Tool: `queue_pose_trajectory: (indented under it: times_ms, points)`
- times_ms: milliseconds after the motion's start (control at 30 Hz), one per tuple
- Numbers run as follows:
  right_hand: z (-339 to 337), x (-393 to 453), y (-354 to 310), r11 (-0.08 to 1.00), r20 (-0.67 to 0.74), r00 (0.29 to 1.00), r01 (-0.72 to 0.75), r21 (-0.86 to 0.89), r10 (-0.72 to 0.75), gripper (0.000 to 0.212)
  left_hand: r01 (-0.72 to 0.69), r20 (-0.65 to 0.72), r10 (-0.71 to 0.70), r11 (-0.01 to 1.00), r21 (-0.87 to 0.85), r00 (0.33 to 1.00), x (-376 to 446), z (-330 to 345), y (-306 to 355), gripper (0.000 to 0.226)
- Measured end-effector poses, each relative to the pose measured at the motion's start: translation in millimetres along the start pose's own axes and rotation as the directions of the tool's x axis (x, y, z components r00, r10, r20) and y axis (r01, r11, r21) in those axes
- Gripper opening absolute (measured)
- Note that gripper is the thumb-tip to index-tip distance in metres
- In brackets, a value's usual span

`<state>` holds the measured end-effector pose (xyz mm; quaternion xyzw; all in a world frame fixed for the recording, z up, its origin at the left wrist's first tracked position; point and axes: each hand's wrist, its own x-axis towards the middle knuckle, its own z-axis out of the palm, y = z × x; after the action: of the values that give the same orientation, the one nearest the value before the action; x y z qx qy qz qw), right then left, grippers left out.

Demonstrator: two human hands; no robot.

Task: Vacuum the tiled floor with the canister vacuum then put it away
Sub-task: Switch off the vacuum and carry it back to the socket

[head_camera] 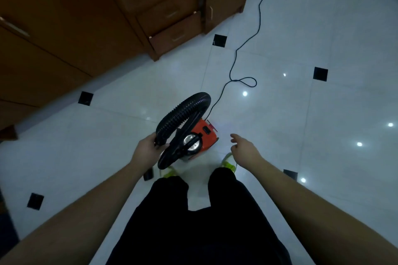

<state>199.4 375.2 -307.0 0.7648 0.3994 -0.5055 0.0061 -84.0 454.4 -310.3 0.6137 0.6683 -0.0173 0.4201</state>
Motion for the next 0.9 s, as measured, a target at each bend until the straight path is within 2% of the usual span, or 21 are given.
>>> queue_pose_trajectory:
  times_ms: [200,300,400,533,767,900]
  points:
    - [27,87,21,0.999,0.087,0.996,0.024,-0.021,-0.022,0.055,-0.080,0.011,0.080,0.997,0.017,0.997,55,17,21,0.029]
    - [60,142,28,0.998,0.121,0.991,0.056,-0.004,-0.055,0.047,-0.150,-0.015,0.150,0.988,0.037,0.989,88,26,16,0.031]
    - [92,192,35,0.995,0.137,0.986,0.097,-0.020,-0.094,0.043,-0.165,-0.056,0.162,0.986,-0.036,0.985,111,35,12,0.030]
    - [134,256,52,0.993,0.162,0.981,0.112,-0.024,-0.106,0.038,-0.232,-0.115,0.216,0.960,-0.156,0.970,137,59,10,0.040]
    - [208,360,88,0.991,0.239,0.965,0.123,-0.051,-0.108,0.046,-0.326,-0.190,0.282,0.905,-0.274,0.940,165,108,2,0.012]
    - [216,381,91,0.990,0.207,0.975,0.107,-0.091,-0.086,0.064,-0.342,-0.206,0.290,0.890,-0.302,0.935,176,122,-2,0.017]
